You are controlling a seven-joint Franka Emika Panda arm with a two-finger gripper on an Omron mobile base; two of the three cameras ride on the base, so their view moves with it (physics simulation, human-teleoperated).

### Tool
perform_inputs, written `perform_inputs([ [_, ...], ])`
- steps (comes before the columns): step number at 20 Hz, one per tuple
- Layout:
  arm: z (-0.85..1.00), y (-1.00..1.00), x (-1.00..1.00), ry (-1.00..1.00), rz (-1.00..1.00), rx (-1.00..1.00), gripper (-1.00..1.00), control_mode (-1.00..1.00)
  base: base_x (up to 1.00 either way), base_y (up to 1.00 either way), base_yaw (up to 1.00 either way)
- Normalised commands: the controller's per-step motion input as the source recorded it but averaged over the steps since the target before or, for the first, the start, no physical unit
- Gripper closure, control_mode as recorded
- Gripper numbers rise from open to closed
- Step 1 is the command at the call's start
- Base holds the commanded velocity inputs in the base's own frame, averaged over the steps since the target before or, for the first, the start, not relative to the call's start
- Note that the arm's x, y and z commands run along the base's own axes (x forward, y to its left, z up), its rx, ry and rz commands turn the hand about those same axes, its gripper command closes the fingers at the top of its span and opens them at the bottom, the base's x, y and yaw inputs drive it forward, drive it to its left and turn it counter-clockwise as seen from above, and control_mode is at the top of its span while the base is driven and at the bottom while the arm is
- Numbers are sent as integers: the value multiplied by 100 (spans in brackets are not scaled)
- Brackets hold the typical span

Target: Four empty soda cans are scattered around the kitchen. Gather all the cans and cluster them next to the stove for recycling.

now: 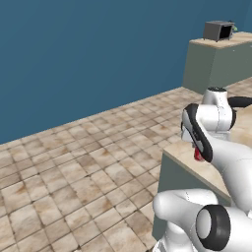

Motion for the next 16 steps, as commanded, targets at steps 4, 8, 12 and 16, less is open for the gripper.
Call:
perform_inputs([
  [4,0,0,0,0,0,0,100,100,-3,0,0],
  [8,0,0,0,0,0,0,100,100,-25,0,0],
  [12,0,0,0,0,0,0,100,100,-39,-2,0],
  [16,0,0,0,0,0,0,100,100,-46,-8,-3],
])
